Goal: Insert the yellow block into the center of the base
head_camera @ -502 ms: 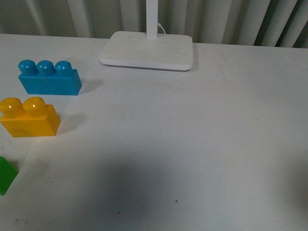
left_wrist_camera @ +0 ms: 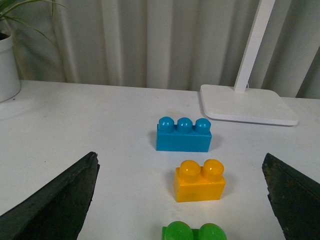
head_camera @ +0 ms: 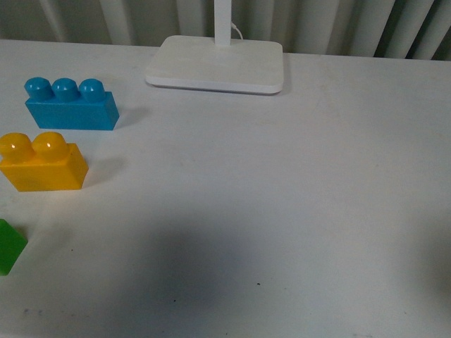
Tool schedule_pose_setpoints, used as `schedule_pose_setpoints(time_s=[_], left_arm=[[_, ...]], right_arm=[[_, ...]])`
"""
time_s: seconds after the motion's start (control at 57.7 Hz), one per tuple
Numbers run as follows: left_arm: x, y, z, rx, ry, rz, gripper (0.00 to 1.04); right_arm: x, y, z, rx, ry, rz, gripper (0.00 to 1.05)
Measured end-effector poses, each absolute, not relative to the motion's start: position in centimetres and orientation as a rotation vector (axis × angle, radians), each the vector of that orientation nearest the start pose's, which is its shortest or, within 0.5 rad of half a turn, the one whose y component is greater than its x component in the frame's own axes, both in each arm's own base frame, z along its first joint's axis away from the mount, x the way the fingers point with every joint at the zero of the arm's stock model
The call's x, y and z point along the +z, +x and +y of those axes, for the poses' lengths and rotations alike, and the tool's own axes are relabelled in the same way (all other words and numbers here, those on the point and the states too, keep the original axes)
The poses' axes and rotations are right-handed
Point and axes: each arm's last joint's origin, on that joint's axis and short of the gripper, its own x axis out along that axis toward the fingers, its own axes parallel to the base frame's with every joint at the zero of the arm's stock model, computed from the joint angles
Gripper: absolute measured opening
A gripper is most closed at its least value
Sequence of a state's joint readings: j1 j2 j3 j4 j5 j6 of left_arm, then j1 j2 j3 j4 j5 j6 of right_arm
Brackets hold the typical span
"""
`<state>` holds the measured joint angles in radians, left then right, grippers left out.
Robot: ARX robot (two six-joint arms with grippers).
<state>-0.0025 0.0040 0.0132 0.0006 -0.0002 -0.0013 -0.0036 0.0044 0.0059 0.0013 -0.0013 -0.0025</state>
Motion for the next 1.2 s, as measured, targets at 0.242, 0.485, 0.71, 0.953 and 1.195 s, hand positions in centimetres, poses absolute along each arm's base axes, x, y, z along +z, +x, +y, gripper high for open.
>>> schedule_pose_setpoints(time_s=[0.242,0.485,0.71,0.953,1.195], left_arm=[[16.8,9.7,0.0,-0.002,-0.001,-0.010,0.98],[16.8,9.7,0.0,-0.002,-0.001,-0.010,0.98],[16.8,9.7,0.0,-0.002,-0.001,-0.010,0.98],[16.8,9.7,0.0,-0.003,-0.001,-0.010,0.98],[16.8,9.7,0.0,-0.002,-0.001,-0.010,0.98]], right_arm=[[16.5,9.8,0.0,-0.003,-0.002,-0.003,0.96],[16.5,9.8,0.0,-0.003,-0.002,-0.003,0.96],[16.5,10.0,-0.3,0.021,-0.034,0.135,0.96],[20.6,16.4,-5.0,-0.094,-0.050,0.484,0.96],[19.2,23.9,-8.9,-0.126,-0.100,0.730,0.96]])
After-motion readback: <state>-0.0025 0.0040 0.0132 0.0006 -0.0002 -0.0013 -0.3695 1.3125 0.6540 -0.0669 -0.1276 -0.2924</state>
